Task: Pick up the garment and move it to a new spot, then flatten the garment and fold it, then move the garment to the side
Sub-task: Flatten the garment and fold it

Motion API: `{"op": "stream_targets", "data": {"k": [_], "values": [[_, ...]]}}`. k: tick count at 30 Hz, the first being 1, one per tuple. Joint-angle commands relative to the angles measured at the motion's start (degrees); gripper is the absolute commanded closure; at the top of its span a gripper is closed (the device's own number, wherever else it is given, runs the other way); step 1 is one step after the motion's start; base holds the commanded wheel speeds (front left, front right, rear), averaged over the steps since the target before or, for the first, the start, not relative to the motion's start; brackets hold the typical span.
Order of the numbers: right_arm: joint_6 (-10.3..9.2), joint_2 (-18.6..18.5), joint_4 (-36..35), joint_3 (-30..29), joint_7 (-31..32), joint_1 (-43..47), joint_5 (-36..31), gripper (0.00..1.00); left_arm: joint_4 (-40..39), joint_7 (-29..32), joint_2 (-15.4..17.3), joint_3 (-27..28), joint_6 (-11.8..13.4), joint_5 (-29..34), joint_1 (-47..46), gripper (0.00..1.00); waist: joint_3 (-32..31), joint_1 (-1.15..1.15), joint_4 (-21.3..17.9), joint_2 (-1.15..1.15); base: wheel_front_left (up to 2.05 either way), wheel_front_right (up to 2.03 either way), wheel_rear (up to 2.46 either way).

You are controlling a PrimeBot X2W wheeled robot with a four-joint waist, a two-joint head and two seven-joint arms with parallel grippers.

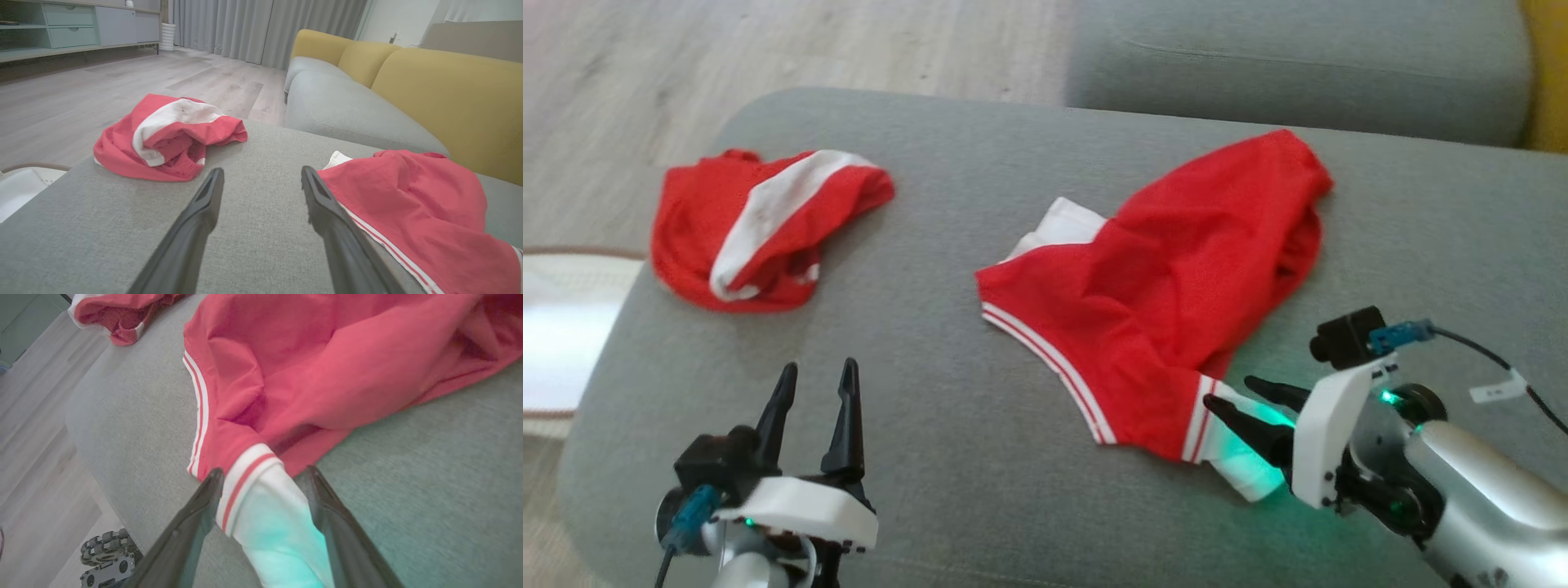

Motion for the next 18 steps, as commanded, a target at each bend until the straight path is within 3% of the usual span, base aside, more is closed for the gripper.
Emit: {"op": "stream_targets", "data": {"k": [1,9,10,11,12,18], "values": [[0.43,-0.25,-0.68,-0.07,0.36,-2.95,0.86,0.00,-1.42,-0.70,0.42,1.72,-0.09,0.44,-2.12,0.00,0.06,0.00,1.80,0.00,0.00,0.00,0.00],[0.43,2.08,6.78,2.08,8.03,-4.31,5.19,0.00,-0.79,-0.70,0.40,2.07,-0.41,0.33,-1.78,0.00,0.36,0.00,6.08,0.00,0.00,0.00,0.00],[0.43,2.13,6.80,2.53,8.83,-4.14,5.86,0.07,-0.77,-0.70,0.40,2.10,-0.39,0.31,-1.73,0.00,0.41,0.00,6.36,0.00,0.00,0.00,0.00],[0.43,2.05,6.28,3.08,9.30,-4.04,6.41,0.48,-0.77,-0.70,0.39,2.13,-0.36,0.31,-1.66,0.00,0.48,0.00,6.59,0.00,0.00,0.00,0.00],[0.43,1.96,5.42,3.40,9.29,-3.92,7.16,1.00,-0.79,-0.70,0.39,2.20,-0.34,0.29,-1.59,0.00,0.55,0.00,6.77,0.00,0.00,0.00,0.00],[0.43,2.45,-2.12,3.26,5.17,-4.23,12.87,1.00,-0.83,-0.70,0.38,2.49,-0.39,0.37,-1.42,0.00,0.67,0.00,7.42,0.00,0.00,0.00,0.00]]}}
